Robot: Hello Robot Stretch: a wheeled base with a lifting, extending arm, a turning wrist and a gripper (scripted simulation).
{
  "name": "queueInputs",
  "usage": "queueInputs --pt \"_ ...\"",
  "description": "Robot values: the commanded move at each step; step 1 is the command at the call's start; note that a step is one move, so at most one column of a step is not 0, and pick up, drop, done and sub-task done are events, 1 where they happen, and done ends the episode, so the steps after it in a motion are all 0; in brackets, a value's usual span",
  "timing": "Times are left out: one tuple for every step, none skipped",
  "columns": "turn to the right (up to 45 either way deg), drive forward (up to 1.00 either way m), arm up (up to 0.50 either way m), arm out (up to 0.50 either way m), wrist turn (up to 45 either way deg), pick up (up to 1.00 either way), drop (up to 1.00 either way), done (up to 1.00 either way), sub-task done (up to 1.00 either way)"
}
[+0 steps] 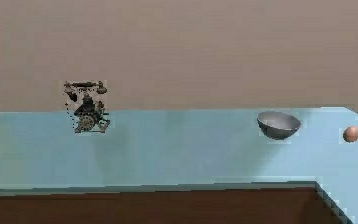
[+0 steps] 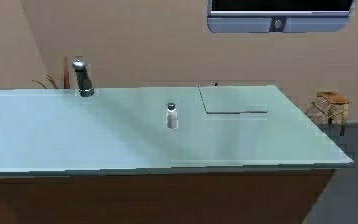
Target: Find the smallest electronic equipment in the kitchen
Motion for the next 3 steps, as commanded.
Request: queueInputs --pt "0.0 0.15 0.00 0.00 0.0 0.00 0.00 0.00 0.00" --pt "-27.0 0.00 0.00 0.00 0.0 0.00 0.00 0.00 0.00" --pt "0.0 0.00 0.00 0.00 0.0 0.00 0.00 1.00 0.00"
